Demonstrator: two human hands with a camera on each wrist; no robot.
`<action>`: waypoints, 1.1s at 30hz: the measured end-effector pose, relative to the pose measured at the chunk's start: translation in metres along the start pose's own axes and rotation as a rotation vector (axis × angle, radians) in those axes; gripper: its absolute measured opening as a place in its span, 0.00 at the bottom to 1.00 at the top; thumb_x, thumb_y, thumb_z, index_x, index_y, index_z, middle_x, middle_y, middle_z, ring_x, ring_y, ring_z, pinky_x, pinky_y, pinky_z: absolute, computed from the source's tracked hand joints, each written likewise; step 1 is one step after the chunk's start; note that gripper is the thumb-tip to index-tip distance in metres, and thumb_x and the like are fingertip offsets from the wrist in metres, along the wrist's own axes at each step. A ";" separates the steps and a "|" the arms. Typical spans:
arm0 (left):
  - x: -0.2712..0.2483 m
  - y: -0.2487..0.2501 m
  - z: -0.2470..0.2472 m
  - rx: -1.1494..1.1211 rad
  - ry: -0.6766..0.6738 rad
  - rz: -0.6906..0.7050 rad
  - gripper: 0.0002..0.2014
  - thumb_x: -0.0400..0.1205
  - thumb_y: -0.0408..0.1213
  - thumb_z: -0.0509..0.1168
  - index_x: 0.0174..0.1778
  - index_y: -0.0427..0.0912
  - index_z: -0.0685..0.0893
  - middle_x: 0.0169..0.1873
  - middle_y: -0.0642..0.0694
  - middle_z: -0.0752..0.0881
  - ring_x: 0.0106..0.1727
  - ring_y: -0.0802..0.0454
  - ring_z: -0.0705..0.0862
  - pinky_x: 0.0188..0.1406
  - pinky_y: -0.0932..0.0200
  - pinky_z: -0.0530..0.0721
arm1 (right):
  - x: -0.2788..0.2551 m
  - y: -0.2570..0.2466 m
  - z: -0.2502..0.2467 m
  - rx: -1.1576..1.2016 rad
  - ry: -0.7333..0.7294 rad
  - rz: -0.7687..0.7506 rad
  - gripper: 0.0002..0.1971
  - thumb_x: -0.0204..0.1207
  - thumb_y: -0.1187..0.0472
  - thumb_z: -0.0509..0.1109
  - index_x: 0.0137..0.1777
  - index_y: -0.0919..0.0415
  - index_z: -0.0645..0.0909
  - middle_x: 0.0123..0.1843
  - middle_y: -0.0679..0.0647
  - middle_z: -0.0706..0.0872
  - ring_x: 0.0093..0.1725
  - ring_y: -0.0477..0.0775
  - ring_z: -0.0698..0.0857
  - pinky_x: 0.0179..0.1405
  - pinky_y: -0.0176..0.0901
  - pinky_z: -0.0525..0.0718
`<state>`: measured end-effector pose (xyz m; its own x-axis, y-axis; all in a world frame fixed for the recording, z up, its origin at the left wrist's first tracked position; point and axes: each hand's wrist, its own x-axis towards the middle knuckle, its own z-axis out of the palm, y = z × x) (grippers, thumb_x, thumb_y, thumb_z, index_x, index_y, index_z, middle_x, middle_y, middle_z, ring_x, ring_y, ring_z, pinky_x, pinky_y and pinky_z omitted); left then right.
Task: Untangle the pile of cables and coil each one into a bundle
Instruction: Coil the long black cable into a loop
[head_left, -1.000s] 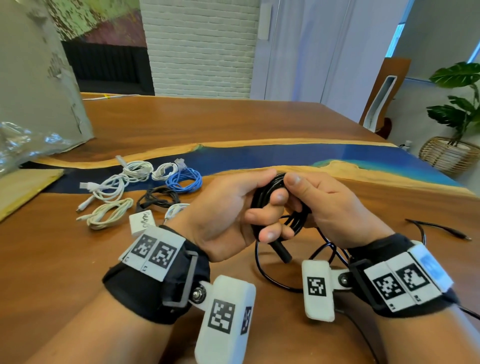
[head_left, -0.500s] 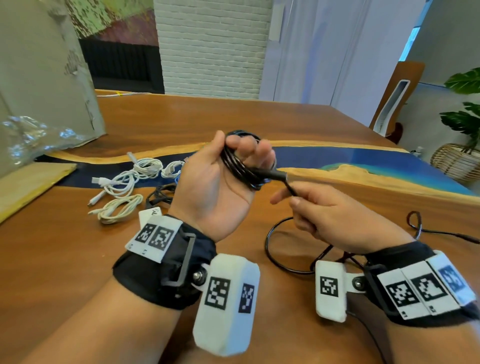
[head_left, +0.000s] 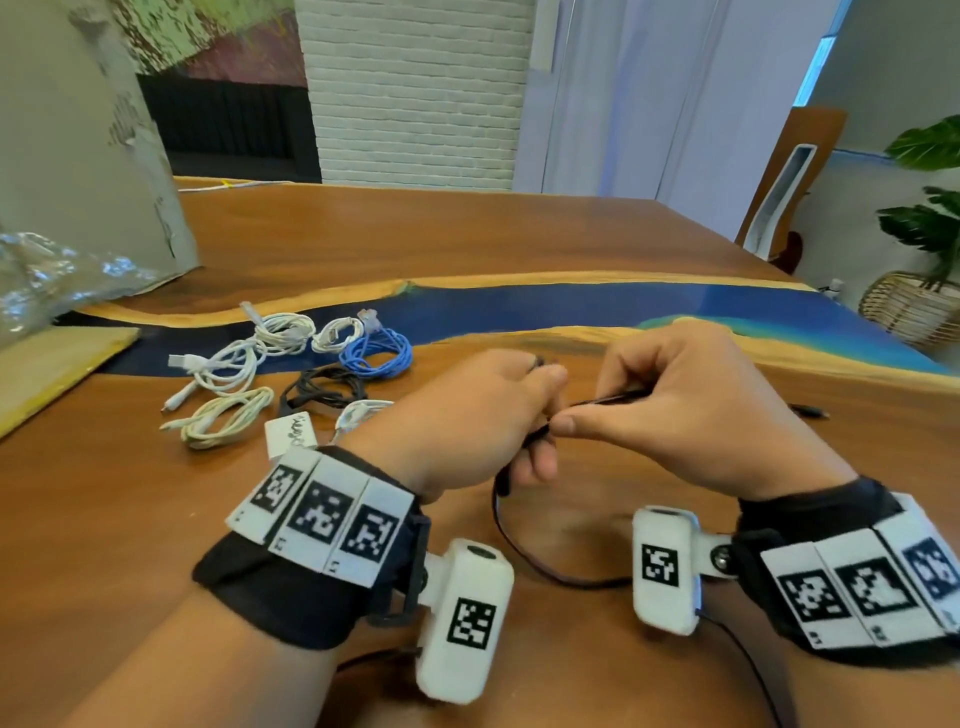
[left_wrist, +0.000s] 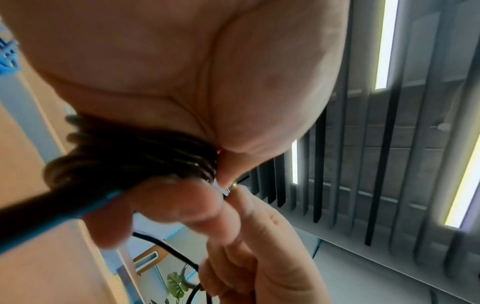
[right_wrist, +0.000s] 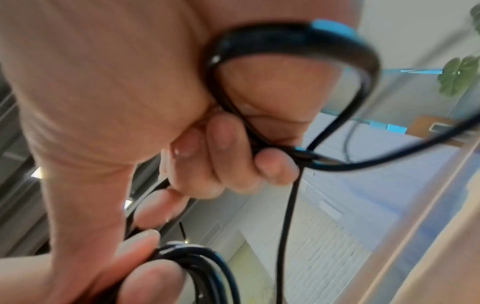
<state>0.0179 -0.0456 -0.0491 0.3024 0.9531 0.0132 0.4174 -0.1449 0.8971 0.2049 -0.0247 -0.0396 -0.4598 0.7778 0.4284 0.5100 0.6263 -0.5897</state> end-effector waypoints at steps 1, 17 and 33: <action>-0.001 0.002 0.001 0.068 -0.035 -0.011 0.19 0.93 0.42 0.52 0.38 0.43 0.78 0.24 0.48 0.83 0.28 0.49 0.80 0.42 0.47 0.83 | 0.000 0.002 -0.002 -0.023 0.014 0.006 0.19 0.60 0.47 0.88 0.27 0.57 0.83 0.26 0.52 0.84 0.26 0.42 0.77 0.26 0.35 0.75; 0.006 -0.014 -0.032 -1.561 0.017 0.242 0.15 0.92 0.43 0.51 0.46 0.41 0.76 0.27 0.54 0.64 0.24 0.56 0.70 0.51 0.57 0.82 | 0.010 0.032 -0.003 -0.068 -0.046 0.231 0.13 0.87 0.52 0.67 0.44 0.51 0.89 0.31 0.50 0.89 0.33 0.41 0.85 0.43 0.42 0.82; 0.003 0.001 -0.024 -1.653 0.294 0.332 0.13 0.93 0.40 0.50 0.49 0.39 0.75 0.34 0.49 0.85 0.36 0.53 0.90 0.55 0.50 0.90 | 0.014 0.021 0.016 -0.227 -0.464 0.297 0.14 0.88 0.43 0.62 0.64 0.38 0.88 0.49 0.36 0.91 0.50 0.38 0.86 0.53 0.44 0.85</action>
<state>-0.0009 -0.0362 -0.0378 -0.0484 0.9817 0.1842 -0.9465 -0.1040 0.3053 0.1976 -0.0016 -0.0577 -0.5176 0.8490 -0.1065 0.7844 0.4211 -0.4553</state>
